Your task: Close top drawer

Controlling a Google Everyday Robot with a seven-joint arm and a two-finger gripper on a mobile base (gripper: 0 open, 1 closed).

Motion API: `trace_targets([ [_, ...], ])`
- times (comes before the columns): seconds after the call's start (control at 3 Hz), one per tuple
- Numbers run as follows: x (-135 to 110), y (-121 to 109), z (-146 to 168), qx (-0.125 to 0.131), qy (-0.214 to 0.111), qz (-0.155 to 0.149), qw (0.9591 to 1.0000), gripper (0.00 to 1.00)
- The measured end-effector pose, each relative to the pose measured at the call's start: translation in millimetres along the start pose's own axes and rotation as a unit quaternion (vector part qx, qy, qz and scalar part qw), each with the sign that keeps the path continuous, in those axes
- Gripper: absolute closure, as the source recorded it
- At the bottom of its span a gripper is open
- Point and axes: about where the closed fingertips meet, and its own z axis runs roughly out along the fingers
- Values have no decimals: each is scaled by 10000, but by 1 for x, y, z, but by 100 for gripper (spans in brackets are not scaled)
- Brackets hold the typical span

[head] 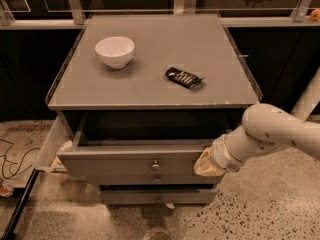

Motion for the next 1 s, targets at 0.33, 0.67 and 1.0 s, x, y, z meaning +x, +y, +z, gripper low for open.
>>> trace_targets([
  [0.33,0,0,0,0,0,0,10000,35],
  [0.67,0,0,0,0,0,0,10000,11],
  [1.0,0,0,0,-1,0,-1,10000,0],
])
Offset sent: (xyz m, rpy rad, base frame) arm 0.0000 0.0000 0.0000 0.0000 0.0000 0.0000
